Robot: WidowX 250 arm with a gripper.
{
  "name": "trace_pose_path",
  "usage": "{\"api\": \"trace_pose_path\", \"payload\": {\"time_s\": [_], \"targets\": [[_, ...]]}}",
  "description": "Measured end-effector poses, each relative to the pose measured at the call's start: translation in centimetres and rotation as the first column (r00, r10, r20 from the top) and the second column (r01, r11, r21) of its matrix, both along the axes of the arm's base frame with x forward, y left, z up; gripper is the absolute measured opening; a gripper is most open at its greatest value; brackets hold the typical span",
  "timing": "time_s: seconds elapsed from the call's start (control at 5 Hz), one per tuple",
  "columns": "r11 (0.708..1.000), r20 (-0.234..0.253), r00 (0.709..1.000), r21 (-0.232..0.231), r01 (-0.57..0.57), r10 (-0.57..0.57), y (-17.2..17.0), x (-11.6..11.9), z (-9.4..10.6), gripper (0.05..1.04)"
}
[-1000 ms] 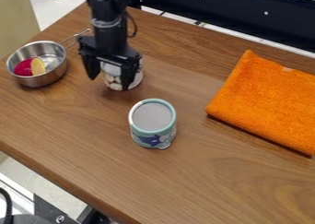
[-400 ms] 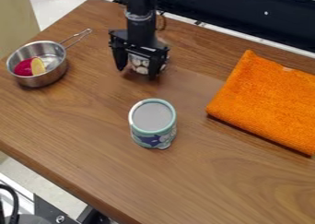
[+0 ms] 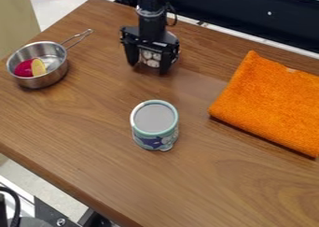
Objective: Move the gray can to the top of the table
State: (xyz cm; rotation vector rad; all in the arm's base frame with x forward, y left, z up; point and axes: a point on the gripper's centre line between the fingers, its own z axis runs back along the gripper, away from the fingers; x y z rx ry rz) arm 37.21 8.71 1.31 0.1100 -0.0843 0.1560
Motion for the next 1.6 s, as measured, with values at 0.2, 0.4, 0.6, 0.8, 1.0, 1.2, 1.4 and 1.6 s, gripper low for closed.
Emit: {"api": "trace_pose_path", "payload": {"time_s": [0.2,0.4,0.6,0.8,1.0,1.2,1.4,1.6], "targets": [[1.000,0.069,0.997,-0.017,0.015,-0.014,-0.3,0.9,-0.1,0.995],[1.000,0.088,0.996,-0.008,0.003,-0.002,-0.3,1.6,0.2,0.995],[1.000,0.097,0.995,-0.007,-0.021,0.021,-0.5,2.9,0.2,0.995],[0.999,0.110,0.993,0.007,-0.036,0.035,-0.6,4.0,0.3,0.995],[0.999,0.103,0.994,0.007,-0.047,0.046,-0.6,3.9,0.4,0.995],[0.999,0.063,0.997,-0.005,-0.041,0.041,-0.7,3.3,0.3,0.995],[0.998,0.035,0.997,-0.011,-0.067,0.067,-0.6,2.8,0.2,0.995],[0.997,0.040,0.996,-0.022,-0.079,0.079,-0.7,1.8,1.5,0.995]]}}
